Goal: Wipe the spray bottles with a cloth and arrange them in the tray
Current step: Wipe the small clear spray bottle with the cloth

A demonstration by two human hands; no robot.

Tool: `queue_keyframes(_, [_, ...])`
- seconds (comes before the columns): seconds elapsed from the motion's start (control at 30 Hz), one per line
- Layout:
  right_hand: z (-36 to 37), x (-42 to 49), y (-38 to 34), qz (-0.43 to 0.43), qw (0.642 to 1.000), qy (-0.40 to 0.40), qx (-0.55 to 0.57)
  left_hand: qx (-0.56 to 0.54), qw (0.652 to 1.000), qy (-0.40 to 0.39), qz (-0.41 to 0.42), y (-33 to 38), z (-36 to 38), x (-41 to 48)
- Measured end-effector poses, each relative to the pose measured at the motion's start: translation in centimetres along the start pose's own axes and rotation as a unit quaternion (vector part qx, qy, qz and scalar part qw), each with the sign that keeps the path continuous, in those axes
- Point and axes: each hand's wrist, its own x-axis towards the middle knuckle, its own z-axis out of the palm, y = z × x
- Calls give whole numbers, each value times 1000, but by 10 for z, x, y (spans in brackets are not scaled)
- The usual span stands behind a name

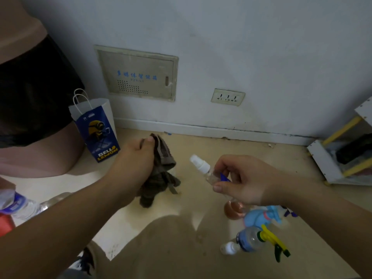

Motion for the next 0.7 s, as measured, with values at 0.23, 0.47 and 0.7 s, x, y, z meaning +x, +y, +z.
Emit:
queue_keyframes(0.23, [0, -10, 2, -29, 981, -29, 188, -24, 998, -57, 19, -11, 5, -7])
queue_keyframes(0.47, [3, -11, 7, -9, 961, -67, 270, -7, 985, -129, 118, -11, 11, -16])
queue_keyframes(0.7, [8, -11, -2, -11, 985, -40, 169, 75, 950, -179, 243, -14, 22, -31])
